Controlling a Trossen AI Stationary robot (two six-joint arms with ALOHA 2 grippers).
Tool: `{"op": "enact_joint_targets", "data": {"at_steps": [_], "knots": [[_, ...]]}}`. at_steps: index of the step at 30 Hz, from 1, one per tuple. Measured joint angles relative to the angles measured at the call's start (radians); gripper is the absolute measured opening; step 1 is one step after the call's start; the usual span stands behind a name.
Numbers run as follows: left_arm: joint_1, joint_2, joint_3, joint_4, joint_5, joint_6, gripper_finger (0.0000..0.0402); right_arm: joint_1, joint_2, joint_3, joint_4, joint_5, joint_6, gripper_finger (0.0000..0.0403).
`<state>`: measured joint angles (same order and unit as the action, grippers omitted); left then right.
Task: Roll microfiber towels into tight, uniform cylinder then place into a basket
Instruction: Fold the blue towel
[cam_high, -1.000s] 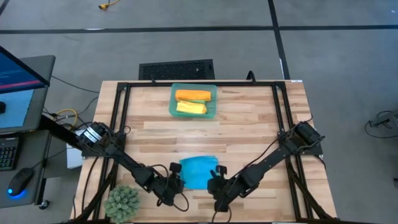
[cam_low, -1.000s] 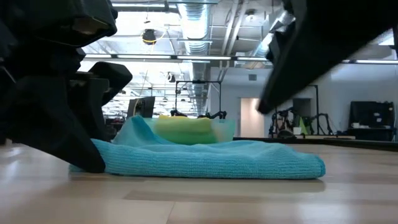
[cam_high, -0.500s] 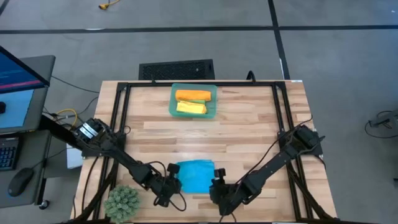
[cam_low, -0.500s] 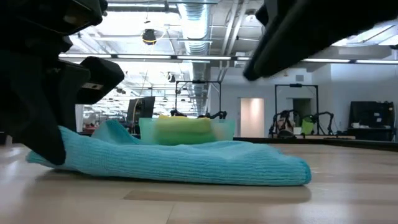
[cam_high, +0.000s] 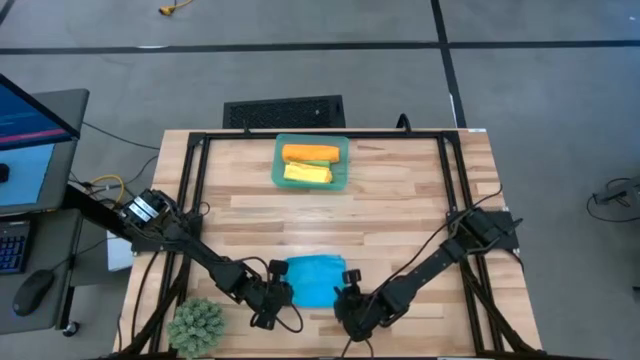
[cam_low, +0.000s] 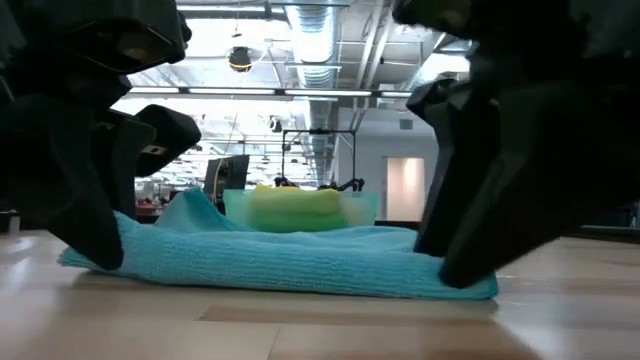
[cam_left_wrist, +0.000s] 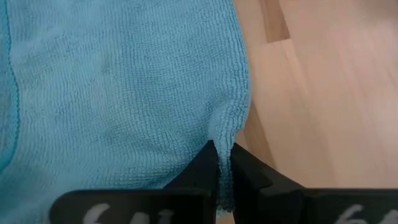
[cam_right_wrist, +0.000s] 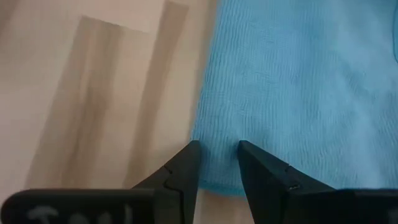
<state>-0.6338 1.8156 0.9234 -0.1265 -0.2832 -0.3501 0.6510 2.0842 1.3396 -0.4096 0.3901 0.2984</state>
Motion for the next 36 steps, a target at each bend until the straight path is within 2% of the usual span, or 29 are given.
{"op": "enact_joint_targets", "data": {"at_steps": [13, 16, 20, 22, 26, 31, 36], "knots": [[0.0, -0.001, 0.002, -0.021, -0.005, -0.015, 0.0011, -0.037, 0.06, 0.006, 0.048, -0.07, 0.142, 0.0129], [0.0, -0.002, 0.002, -0.036, -0.008, -0.022, 0.0011, -0.039, 0.061, 0.005, 0.047, -0.064, 0.194, 0.0099], [0.0, -0.003, 0.002, -0.042, -0.009, -0.032, 0.0011, -0.035, 0.061, 0.013, 0.053, -0.067, 0.199, 0.0028], [0.0, -0.003, 0.002, -0.042, -0.007, -0.066, 0.0011, -0.026, 0.064, 0.029, 0.051, -0.073, 0.212, 0.0013], [0.0, -0.022, 0.002, -0.068, 0.036, -0.184, 0.0011, -0.004, 0.069, 0.073, 0.048, -0.103, 0.257, 0.0022], [-0.013, -0.066, 0.003, -0.076, 0.072, -0.308, 0.0011, 0.019, 0.075, 0.124, 0.045, -0.146, 0.313, 0.0007], [-0.017, -0.096, 0.003, -0.095, 0.108, -0.446, 0.0011, 0.024, 0.074, 0.137, 0.055, -0.142, 0.436, 0.0014]]}}
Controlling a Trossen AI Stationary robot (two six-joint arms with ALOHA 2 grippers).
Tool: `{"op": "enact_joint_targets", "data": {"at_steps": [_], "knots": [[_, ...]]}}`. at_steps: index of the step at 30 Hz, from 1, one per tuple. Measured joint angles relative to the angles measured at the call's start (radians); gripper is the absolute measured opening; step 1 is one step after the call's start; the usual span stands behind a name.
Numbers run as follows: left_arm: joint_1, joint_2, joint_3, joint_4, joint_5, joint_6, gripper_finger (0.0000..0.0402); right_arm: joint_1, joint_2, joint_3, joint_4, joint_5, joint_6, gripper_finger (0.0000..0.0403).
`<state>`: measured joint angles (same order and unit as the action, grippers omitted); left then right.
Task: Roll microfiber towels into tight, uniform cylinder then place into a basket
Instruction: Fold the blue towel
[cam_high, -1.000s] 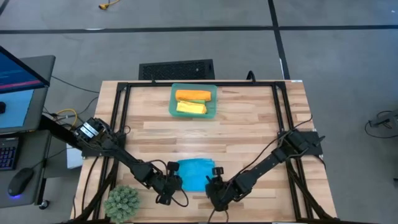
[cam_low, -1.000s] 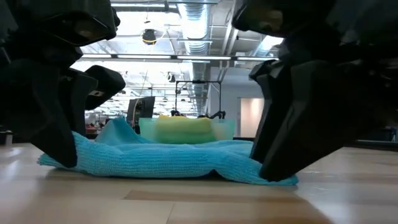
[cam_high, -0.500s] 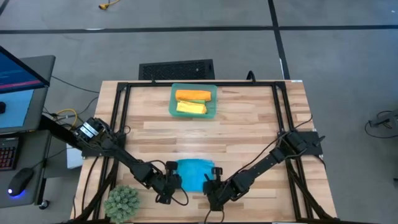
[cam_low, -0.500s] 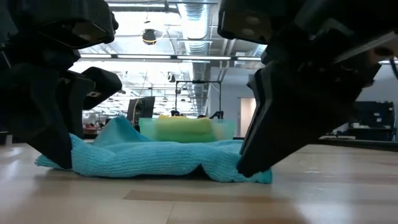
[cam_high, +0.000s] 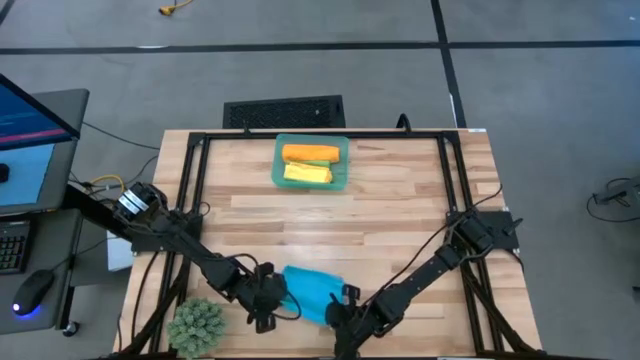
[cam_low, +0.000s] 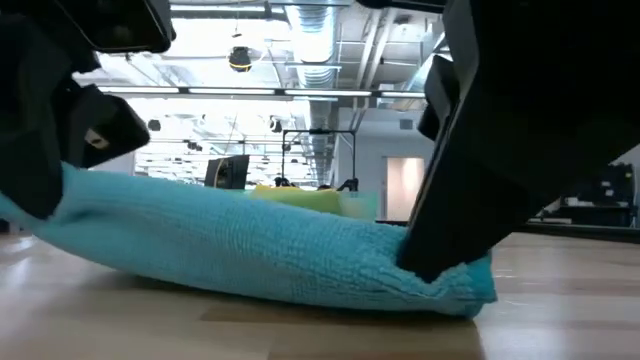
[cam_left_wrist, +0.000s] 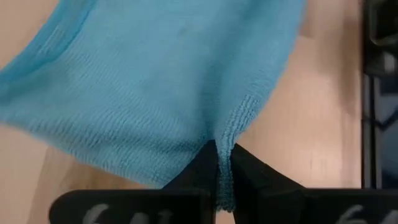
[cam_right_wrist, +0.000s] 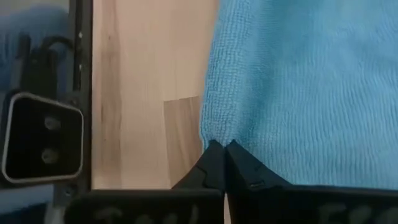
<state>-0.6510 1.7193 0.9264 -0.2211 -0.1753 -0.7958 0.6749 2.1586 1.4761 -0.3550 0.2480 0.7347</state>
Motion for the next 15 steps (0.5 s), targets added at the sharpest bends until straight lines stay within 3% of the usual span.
{"op": "enact_joint_targets", "data": {"at_steps": [7, 15], "knots": [[0.059, -0.001, 0.001, -0.116, 0.073, -0.243, 0.0011, -0.014, -0.001, 0.002, 0.014, 0.019, 0.156, 0.0005], [0.164, -0.001, 0.001, -0.164, 0.159, -0.368, 0.0011, -0.018, 0.004, 0.003, 0.049, 0.021, 0.158, 0.0006]]}}
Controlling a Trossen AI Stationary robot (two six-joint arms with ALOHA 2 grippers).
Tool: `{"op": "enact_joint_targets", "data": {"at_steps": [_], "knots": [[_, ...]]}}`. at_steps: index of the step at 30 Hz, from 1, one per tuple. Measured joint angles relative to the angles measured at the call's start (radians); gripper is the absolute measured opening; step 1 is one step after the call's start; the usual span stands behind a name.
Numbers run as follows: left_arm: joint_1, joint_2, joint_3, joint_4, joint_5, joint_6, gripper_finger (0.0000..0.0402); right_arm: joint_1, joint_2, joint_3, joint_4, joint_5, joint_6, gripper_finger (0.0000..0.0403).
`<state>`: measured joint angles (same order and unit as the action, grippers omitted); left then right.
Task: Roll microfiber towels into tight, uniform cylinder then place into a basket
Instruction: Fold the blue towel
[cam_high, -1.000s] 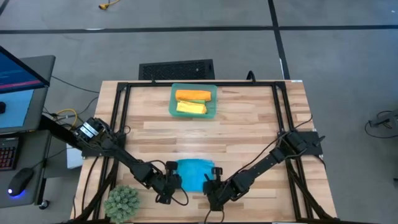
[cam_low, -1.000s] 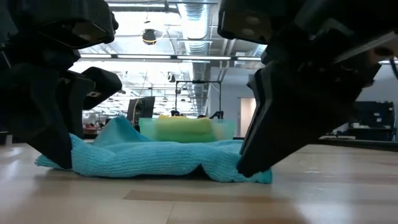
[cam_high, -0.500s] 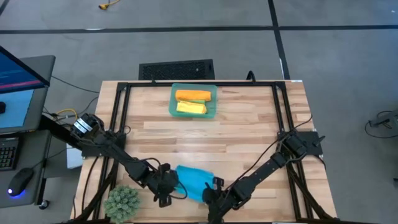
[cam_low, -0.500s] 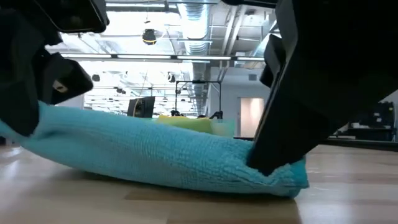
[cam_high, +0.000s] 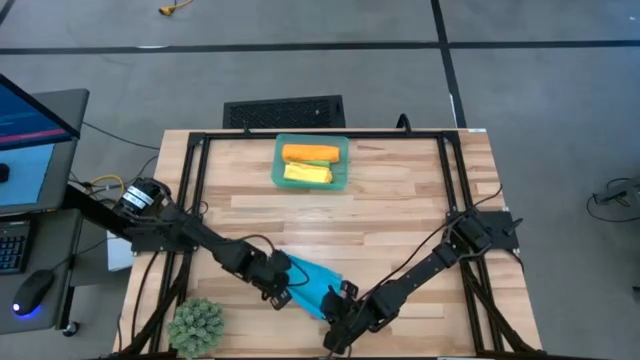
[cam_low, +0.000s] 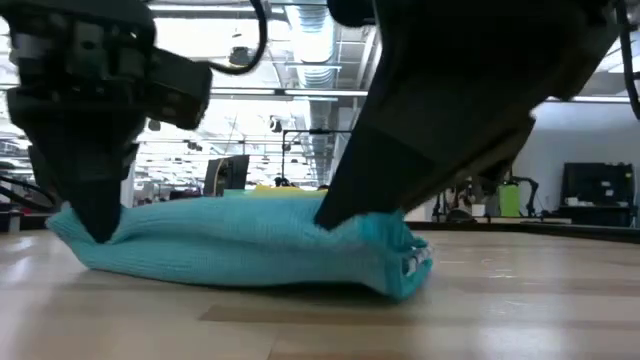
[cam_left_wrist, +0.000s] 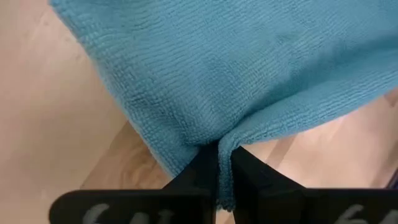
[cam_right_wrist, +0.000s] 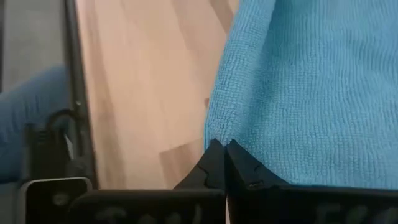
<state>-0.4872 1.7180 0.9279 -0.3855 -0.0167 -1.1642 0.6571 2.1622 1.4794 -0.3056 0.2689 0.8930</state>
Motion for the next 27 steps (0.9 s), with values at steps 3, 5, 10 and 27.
{"op": "enact_joint_targets", "data": {"at_steps": [3, 5, 10, 27], "knots": [[0.033, 0.0, 0.0, -0.009, 0.042, -0.035, 0.0011, -0.008, 0.0, 0.001, -0.004, -0.001, 0.033, 0.0006], [0.052, 0.0, -0.001, -0.018, 0.061, -0.074, 0.0011, -0.015, 0.005, 0.001, -0.011, -0.001, 0.048, 0.0007], [0.087, 0.0, -0.001, -0.024, 0.109, -0.137, 0.0011, -0.016, 0.013, 0.001, -0.012, 0.006, -0.007, 0.0009], [0.136, 0.001, -0.003, -0.041, 0.221, -0.138, 0.0011, -0.014, 0.013, 0.001, -0.037, 0.014, -0.03, 0.004]]}}
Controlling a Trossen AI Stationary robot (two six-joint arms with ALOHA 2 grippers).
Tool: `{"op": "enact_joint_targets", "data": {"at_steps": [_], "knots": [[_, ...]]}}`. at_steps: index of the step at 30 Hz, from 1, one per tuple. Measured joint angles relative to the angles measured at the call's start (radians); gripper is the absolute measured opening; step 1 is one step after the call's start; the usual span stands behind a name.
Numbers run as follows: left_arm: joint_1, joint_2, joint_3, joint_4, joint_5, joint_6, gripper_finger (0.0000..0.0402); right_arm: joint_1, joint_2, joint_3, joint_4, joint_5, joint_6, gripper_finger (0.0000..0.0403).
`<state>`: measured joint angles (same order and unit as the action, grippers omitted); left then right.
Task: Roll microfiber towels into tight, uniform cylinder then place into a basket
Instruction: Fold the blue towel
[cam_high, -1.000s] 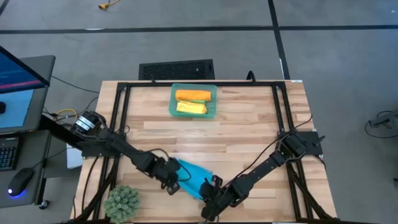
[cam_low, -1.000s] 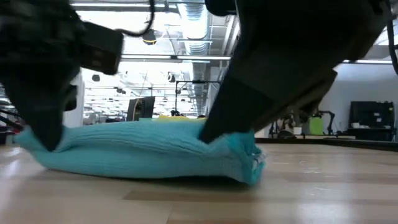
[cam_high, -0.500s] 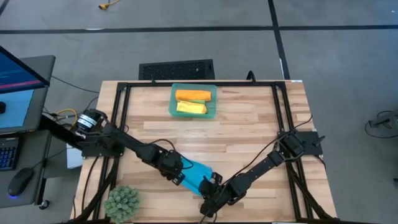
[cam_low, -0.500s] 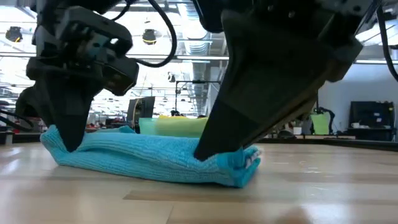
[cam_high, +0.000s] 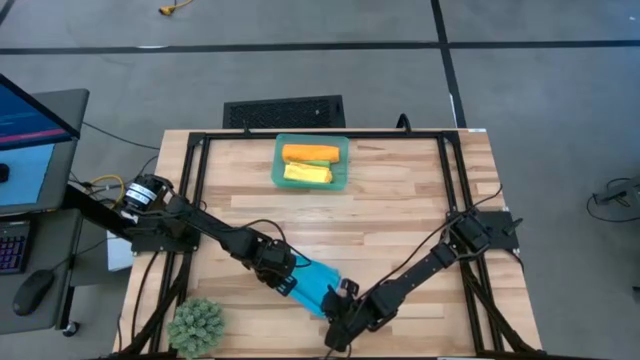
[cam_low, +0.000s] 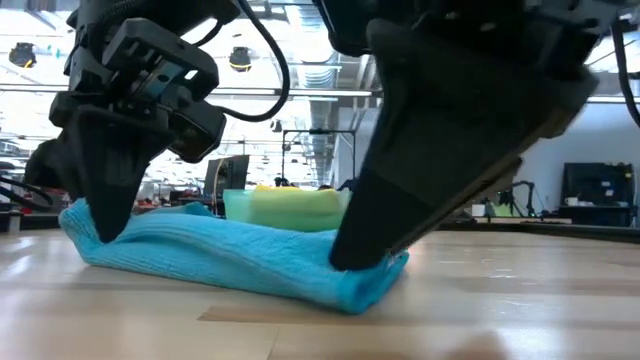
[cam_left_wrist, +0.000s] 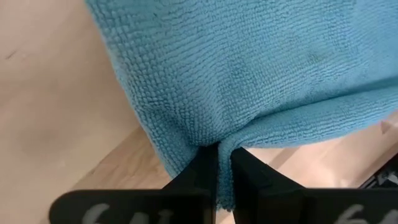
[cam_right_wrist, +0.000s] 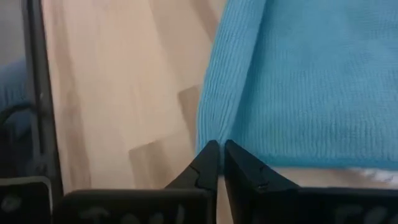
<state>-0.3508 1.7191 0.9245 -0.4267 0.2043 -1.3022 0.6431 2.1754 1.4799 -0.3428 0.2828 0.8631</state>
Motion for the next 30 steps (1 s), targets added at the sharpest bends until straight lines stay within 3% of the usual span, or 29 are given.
{"op": "enact_joint_targets", "data": {"at_steps": [14, 17, 24, 30], "knots": [[0.0, 0.001, -0.001, -0.042, 0.0, 0.018, 0.0011, -0.026, -0.017, 0.0, -0.001, -0.062, -0.053, 0.0066], [0.0, 0.0, 0.0, -0.041, 0.0, 0.017, 0.0011, -0.008, -0.03, 0.0, 0.052, -0.047, -0.182, 0.0064], [0.002, 0.001, 0.0, -0.039, 0.0, 0.018, 0.0011, 0.022, -0.013, 0.024, 0.186, 0.068, -0.674, 0.0061], [0.002, 0.0, 0.0, -0.036, 0.0, 0.018, 0.0011, -0.05, -0.01, 0.022, 0.172, 0.085, -0.678, 0.006]]}}
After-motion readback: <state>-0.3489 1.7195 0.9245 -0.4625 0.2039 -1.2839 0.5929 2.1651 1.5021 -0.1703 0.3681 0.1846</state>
